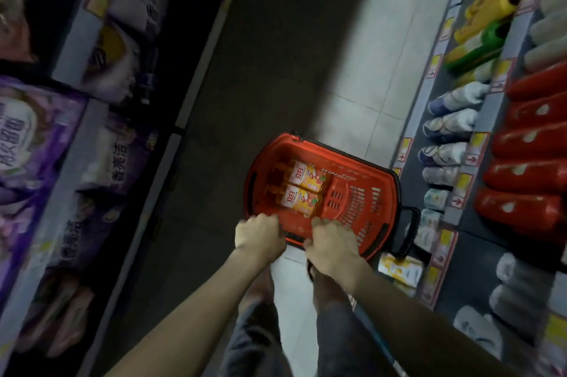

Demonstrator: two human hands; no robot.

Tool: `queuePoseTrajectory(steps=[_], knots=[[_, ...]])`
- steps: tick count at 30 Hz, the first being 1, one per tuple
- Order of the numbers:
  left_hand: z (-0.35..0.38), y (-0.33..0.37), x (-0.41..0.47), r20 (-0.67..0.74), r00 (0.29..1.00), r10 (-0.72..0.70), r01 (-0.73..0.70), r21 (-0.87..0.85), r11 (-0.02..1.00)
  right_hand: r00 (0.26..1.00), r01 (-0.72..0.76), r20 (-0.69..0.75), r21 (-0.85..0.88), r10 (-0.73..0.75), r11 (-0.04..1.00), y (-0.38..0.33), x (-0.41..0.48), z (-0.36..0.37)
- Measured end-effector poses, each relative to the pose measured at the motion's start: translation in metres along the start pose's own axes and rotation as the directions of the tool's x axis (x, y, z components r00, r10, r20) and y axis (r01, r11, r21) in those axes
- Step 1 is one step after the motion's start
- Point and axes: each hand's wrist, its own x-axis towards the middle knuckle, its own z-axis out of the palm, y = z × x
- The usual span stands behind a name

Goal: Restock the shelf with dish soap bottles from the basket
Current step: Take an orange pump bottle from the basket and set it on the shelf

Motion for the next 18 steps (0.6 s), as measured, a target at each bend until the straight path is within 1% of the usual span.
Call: queuePoseTrajectory(steps=[5,9,14,16,18], knots=[[0.044,0.011,0.079,0.035,0.997,-0.067,0.069,-0.046,0.997,0.999,0.02,0.047,-0.012,-0.02,1.0,0.032,0.07,0.044],[0.079,0.016,0.14,0.039,0.995,-0.09,0.093,-0.077,0.993,0.99,-0.011,0.143,0.094,-0.003,0.996,0.056,0.124,0.078],[0.127,0.016,0.211,0.036,0.997,-0.073,0.073,-0.018,0.997,0.967,-0.084,0.256,0.256,0.017,0.963,0.073,0.182,0.12],[0.148,0.013,0.238,0.062,0.993,-0.096,0.1,-0.07,0.992,0.962,-0.11,0.272,0.279,0.032,0.954,0.079,0.204,0.137],[0.167,0.011,0.263,0.118,0.981,-0.153,0.174,-0.194,0.965,0.957,-0.147,0.286,0.308,0.056,0.94,0.085,0.224,0.15]])
